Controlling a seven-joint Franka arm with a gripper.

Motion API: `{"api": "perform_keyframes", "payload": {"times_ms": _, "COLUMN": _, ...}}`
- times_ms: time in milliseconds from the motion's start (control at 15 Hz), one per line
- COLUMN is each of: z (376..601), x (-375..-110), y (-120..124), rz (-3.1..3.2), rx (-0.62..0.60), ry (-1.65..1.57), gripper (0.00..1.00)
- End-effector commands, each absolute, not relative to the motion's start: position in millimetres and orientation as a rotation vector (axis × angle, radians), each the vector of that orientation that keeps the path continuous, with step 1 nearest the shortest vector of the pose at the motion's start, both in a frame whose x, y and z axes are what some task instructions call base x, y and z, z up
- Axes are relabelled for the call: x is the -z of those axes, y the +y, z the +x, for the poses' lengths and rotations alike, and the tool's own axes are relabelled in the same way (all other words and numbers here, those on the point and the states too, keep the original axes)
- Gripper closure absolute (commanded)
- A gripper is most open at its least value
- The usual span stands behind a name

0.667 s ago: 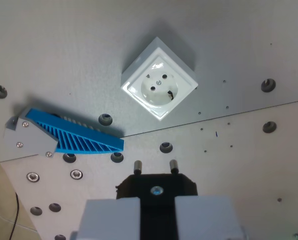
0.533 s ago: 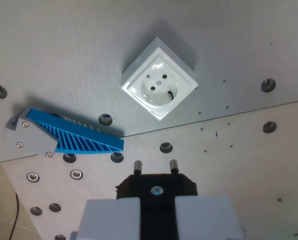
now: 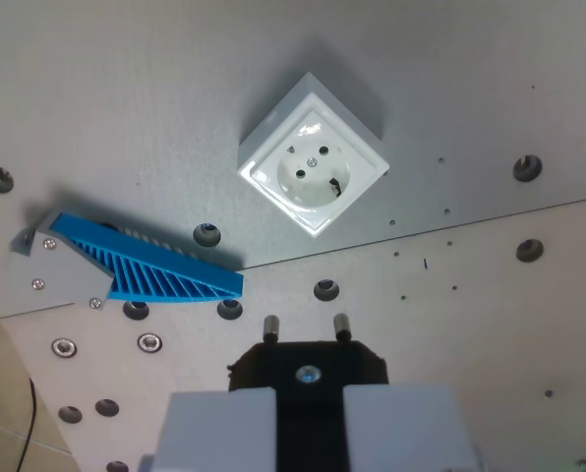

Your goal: Move above the white socket

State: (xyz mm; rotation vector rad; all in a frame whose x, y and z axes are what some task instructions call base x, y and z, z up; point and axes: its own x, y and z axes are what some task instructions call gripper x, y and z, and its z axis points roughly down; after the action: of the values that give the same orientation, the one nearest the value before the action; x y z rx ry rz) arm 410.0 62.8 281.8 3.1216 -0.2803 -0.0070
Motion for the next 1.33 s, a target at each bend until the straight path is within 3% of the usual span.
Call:
{"api": "perform_keyframes", "payload": {"times_ms": 67, "z": 409.6, "x": -279.5, "y": 62.5, "rz": 3.128, "rx": 0.000, "ry": -0.212, "gripper": 1.00}}
{"api": "perform_keyframes", "payload": {"times_ms": 1333, "z": 401.2, "x": -231.3, "y": 59.4, "rz": 3.110, "rx": -0.096, "ry": 0.295, "gripper": 1.00}}
